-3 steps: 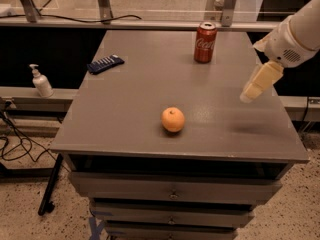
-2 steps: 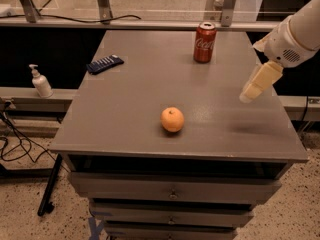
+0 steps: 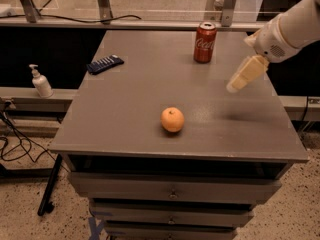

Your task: Move coke can near orange

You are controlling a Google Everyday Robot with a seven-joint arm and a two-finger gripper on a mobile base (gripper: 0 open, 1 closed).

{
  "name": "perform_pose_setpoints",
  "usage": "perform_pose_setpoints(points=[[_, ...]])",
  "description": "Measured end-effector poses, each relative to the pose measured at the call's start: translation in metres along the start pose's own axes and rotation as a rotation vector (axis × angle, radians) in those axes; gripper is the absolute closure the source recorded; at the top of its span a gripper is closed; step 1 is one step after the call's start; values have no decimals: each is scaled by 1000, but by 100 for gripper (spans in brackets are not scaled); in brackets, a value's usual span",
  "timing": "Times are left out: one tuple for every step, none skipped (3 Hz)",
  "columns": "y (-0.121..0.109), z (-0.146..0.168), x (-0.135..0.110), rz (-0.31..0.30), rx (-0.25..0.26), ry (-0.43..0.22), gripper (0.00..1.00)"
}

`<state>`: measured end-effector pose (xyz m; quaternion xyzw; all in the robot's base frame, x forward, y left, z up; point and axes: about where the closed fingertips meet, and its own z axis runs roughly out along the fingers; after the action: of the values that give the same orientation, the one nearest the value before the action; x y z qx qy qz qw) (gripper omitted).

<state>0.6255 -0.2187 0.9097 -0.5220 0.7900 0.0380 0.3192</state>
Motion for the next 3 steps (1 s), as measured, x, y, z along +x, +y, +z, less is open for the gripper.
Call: perform_pose_setpoints(points=[[-41, 27, -21, 33, 37, -136, 0], [-80, 55, -41, 60, 75, -262, 0], [-105, 83, -54, 105, 101, -343, 0]])
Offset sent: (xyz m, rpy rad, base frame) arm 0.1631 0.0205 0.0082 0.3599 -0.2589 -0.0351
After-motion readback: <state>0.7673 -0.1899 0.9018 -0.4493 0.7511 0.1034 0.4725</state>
